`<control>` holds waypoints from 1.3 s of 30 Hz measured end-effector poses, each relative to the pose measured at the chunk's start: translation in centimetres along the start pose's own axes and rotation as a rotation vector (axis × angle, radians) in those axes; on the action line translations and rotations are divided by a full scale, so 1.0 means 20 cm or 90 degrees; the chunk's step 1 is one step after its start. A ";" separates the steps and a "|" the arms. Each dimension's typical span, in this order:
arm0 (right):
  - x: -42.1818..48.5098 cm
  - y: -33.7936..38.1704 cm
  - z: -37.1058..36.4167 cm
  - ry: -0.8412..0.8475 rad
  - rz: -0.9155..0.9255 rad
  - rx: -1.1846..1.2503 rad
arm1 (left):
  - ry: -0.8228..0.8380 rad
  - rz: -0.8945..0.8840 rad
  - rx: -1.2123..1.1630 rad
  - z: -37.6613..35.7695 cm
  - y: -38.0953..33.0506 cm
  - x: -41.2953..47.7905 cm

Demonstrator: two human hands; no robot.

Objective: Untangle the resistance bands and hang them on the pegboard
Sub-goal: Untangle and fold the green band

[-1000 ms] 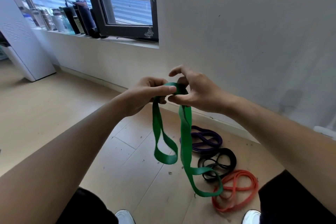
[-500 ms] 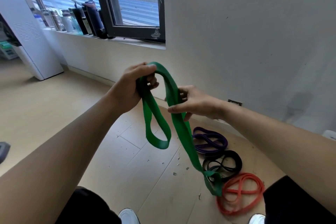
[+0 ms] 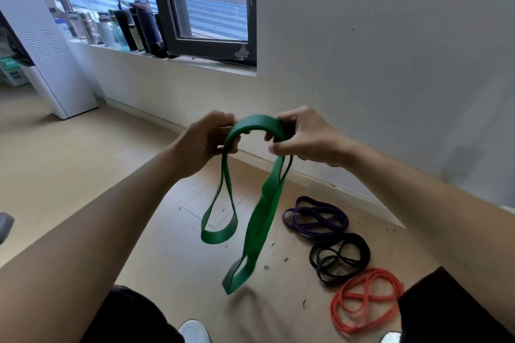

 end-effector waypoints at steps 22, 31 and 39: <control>-0.15 -0.41 -0.29 0.191 -0.113 0.011 | -0.072 -0.068 -0.075 -0.12 -0.11 0.03; -0.09 -0.34 -0.35 0.140 -0.121 0.125 | -0.030 -0.049 -0.097 -0.13 -0.08 0.02; -0.05 -0.29 -0.34 0.114 -0.102 0.109 | -0.078 -0.080 -0.140 -0.08 -0.12 0.01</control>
Point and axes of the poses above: each hand's wrist, its own x-axis towards the middle knuckle, its own z-axis out of the back of the hand, y = z × x, the point moved 9 cm from there along x, towards the middle knuckle, and after that the axes turned 9 degrees about -x, right-handed, at the moved point
